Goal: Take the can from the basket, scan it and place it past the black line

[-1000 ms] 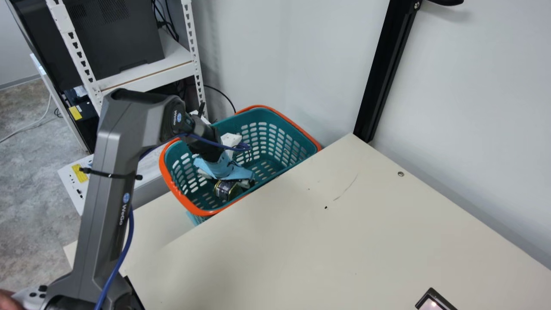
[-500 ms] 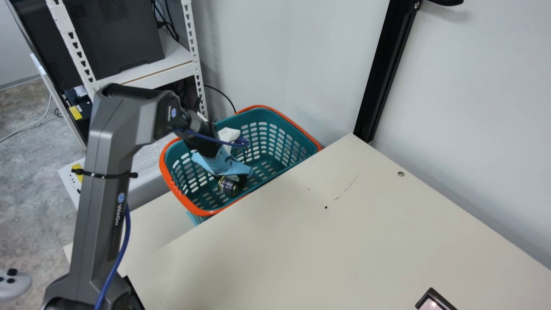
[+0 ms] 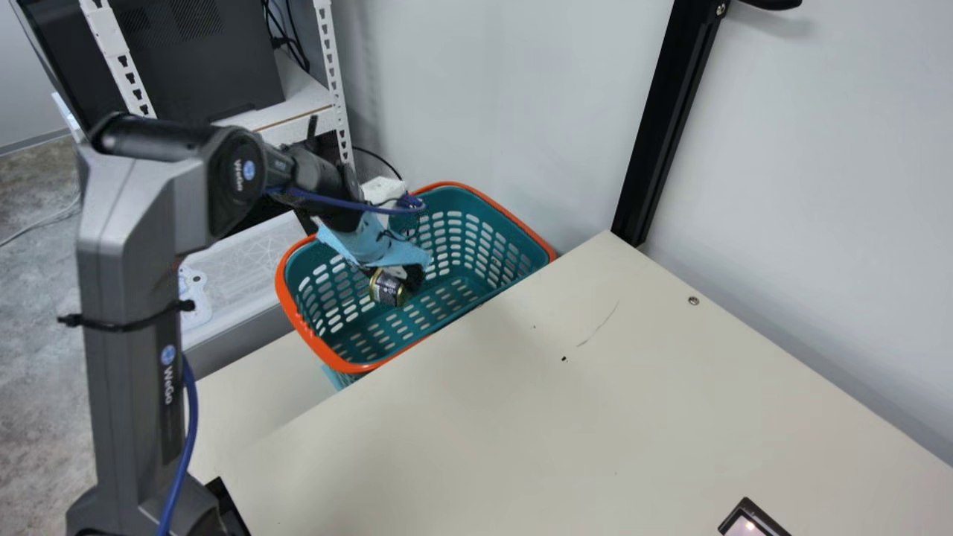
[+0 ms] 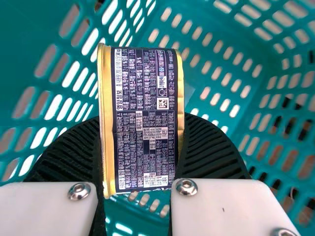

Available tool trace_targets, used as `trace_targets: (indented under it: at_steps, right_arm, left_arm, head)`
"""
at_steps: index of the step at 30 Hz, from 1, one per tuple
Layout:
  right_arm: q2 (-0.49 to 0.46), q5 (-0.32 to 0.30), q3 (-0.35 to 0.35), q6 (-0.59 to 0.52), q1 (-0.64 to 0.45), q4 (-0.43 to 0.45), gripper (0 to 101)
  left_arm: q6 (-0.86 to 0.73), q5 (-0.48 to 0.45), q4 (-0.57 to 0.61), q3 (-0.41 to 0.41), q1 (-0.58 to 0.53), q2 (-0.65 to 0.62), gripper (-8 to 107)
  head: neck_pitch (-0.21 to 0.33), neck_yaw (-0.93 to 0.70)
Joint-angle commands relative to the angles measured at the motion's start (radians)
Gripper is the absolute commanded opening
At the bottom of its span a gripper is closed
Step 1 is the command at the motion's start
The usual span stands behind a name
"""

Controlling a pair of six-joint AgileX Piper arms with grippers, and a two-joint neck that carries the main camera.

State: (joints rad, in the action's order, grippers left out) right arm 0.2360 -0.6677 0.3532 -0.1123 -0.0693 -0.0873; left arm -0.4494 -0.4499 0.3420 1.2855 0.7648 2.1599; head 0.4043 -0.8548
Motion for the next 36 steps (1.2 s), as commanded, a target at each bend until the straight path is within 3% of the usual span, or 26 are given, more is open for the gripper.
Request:
trace_targets:
  at_steps: [1, 22, 36]
  right_arm:
    - [0.000, 0.000, 0.000, 0.000, 0.000, 0.000, 101]
    - [0.000, 0.000, 0.000, 0.000, 0.000, 0.000, 101]
    - [0.000, 0.000, 0.000, 0.000, 0.000, 0.000, 101]
  left_arm:
    - [0.005, -0.025, -0.005, -0.002, 0.001, -0.053, 10]
    - [0.025, -0.248, -0.006, -0.014, 0.011, -0.349, 10]
    - [0.073, -0.472, 0.045, 0.018, 0.007, -0.562, 10]
  head:
    - [0.032, -0.033]
    - [0.032, -0.033]
    - [0.032, -0.033]
